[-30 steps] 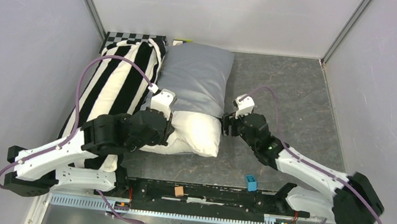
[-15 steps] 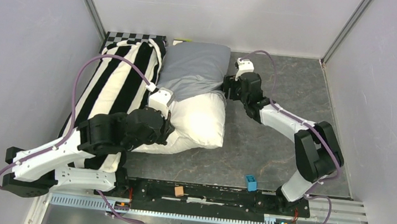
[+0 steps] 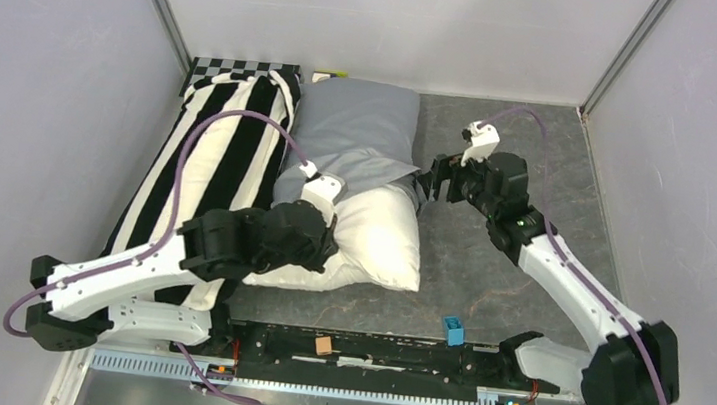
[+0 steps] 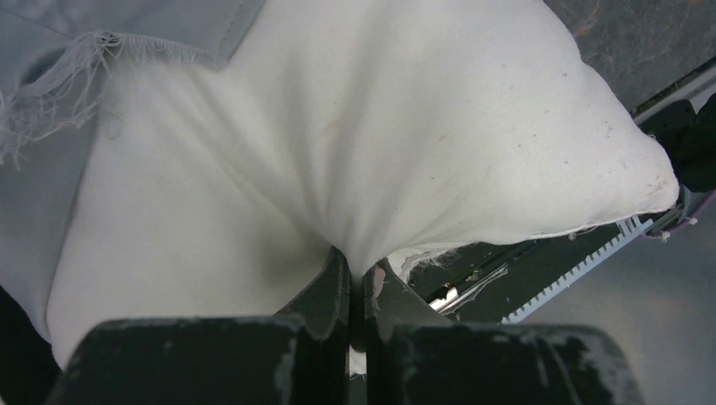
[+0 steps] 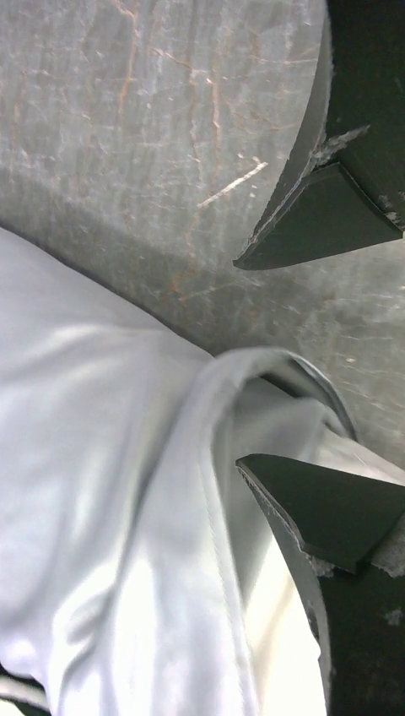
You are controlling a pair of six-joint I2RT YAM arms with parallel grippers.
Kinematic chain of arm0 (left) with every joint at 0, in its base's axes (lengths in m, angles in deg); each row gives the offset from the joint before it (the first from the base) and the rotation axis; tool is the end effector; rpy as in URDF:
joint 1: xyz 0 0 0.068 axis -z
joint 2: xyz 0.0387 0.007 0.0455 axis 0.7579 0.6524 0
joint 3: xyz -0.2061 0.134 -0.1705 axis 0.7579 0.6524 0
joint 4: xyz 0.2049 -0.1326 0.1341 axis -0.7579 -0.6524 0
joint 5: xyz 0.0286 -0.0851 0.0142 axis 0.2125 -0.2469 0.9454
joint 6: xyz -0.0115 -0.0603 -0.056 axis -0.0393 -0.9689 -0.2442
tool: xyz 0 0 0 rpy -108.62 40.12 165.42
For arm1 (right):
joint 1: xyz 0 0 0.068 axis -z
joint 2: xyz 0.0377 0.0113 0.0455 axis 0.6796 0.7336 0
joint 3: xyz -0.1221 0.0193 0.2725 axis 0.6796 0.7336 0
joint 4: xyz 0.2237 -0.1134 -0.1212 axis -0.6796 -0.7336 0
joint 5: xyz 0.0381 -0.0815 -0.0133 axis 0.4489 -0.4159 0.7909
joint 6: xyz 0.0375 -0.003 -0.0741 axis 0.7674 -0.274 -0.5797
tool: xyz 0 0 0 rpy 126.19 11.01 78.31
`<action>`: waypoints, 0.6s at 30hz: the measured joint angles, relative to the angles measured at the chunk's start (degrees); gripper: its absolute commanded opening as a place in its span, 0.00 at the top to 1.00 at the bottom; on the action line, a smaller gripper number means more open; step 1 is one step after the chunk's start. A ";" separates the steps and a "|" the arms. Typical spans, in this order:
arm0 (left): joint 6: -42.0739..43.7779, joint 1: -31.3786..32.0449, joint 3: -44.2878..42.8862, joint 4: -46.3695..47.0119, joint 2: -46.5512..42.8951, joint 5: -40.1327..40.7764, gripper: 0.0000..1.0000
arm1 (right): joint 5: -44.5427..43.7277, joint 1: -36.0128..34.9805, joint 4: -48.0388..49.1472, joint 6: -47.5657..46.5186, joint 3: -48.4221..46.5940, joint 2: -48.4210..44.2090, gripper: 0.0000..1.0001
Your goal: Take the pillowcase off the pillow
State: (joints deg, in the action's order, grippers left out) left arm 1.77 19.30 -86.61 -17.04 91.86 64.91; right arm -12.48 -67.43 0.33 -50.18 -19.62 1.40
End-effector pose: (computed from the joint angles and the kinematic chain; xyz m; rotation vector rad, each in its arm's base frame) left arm 0.1030 -0.1833 0.3743 0.4739 2.2192 -0.5022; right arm 0.2958 0.1442 0.3006 -0.2819 1.9198 0.5368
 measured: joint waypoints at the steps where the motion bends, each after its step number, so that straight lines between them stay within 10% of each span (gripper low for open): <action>1: 0.00 0.02 0.59 1.05 0.87 -0.70 0.98 | 1.11 0.20 -1.03 0.24 1.09 -2.25 0.13; 12: 0.00 0.13 5.68 17.90 14.43 -10.27 0.94 | 7.56 0.42 -15.34 3.58 15.21 -25.77 0.12; 18: 0.46 0.09 -0.81 25.22 24.92 -18.67 0.19 | 9.25 0.52 -20.70 3.13 15.85 -37.62 0.07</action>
State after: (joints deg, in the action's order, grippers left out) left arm 2.23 19.39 -87.42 8.18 116.78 46.25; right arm -3.23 -66.91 -20.36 -47.05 -3.77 -36.21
